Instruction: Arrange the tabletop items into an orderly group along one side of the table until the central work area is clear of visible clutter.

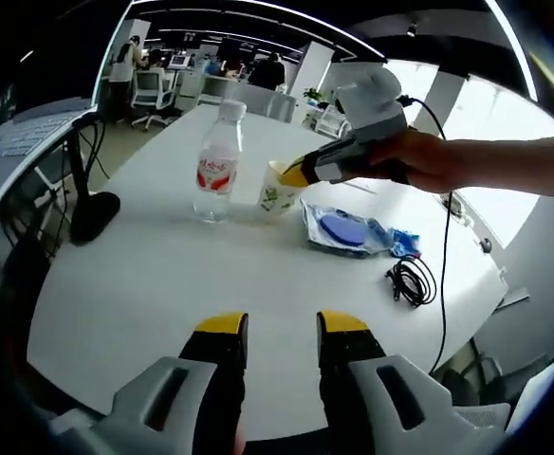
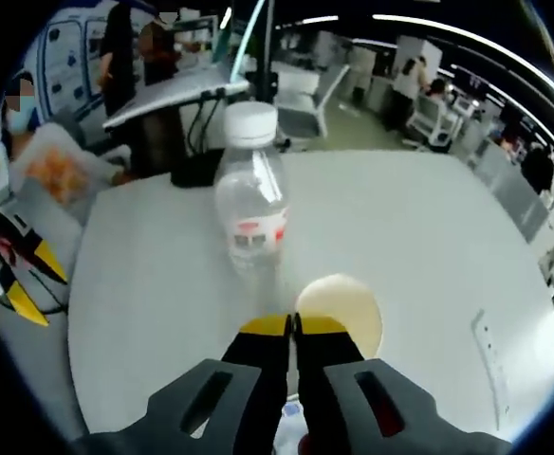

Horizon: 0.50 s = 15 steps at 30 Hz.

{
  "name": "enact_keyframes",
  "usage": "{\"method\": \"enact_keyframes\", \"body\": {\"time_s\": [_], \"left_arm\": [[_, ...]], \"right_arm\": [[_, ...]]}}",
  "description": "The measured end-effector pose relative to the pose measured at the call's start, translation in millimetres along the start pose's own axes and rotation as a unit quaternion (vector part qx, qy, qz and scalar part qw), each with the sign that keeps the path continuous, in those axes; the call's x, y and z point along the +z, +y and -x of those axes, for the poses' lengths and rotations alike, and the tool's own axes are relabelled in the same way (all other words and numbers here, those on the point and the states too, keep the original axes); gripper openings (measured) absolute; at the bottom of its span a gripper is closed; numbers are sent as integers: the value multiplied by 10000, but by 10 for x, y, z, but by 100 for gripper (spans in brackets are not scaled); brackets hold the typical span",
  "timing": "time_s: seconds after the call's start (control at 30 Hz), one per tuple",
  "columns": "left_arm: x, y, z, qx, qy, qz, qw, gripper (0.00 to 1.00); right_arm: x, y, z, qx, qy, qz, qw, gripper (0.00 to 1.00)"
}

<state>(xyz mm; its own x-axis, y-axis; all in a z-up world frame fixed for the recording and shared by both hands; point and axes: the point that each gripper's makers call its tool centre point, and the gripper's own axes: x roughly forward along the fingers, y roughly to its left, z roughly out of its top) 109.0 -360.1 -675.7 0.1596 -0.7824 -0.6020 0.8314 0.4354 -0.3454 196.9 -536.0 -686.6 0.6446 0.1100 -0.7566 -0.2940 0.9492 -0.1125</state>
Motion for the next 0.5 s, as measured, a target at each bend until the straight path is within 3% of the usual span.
{"method": "enact_keyframes", "body": {"time_s": [0.5], "left_arm": [[-35, -38, -11, -48, 26, 81, 10000, 27]], "right_arm": [[-184, -64, -29, -15, 166, 11, 9999, 1]]}}
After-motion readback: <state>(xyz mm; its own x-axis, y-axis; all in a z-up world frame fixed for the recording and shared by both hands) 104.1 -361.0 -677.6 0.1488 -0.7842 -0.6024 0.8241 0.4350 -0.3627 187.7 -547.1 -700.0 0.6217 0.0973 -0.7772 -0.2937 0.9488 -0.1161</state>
